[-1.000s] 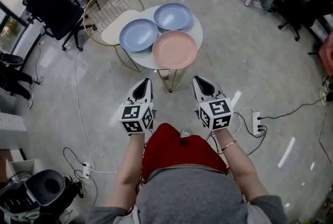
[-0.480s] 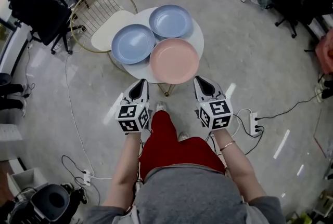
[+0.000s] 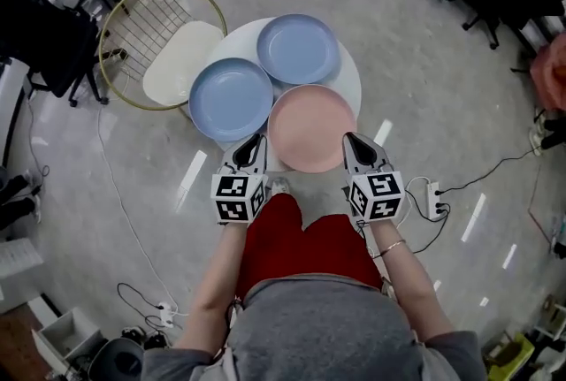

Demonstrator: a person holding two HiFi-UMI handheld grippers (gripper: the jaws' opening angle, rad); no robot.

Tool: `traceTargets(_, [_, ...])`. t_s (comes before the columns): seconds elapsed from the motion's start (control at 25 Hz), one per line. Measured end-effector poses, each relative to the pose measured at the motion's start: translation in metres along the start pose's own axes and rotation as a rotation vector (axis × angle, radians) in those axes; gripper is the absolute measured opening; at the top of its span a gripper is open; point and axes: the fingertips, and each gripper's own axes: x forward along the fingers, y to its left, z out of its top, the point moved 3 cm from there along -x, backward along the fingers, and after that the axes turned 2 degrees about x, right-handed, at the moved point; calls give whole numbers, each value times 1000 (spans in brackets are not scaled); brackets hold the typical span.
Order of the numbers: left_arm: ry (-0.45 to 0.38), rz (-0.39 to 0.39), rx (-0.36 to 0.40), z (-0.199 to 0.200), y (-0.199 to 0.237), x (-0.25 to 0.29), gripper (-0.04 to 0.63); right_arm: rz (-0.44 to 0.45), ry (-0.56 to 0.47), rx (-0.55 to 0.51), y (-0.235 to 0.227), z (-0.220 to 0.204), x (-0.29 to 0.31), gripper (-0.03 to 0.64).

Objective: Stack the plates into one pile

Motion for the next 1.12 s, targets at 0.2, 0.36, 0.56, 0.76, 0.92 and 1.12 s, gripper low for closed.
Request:
traceTargets(0.2, [65, -59, 8, -6, 11, 22, 64, -92, 39, 9, -10, -5, 10, 29])
traceTargets(0.36, [114, -83, 10, -16, 11, 35, 75, -135, 72, 14, -22, -11, 12, 29])
traceTargets(0.56, [171, -87, 23, -27, 4, 47, 80, -185, 94, -11, -40, -14, 19, 29])
traceTargets(0.76, [215, -70, 5, -39, 1, 50, 100, -198, 137, -21, -55, -19, 31, 29])
traceTargets(0.92, [240, -48, -14, -46, 0, 52, 109, -180, 178, -35, -63, -23, 40, 31])
traceTargets(1.12, [262, -4, -49, -54, 2, 53, 118, -144, 221, -55, -68, -28, 49, 31])
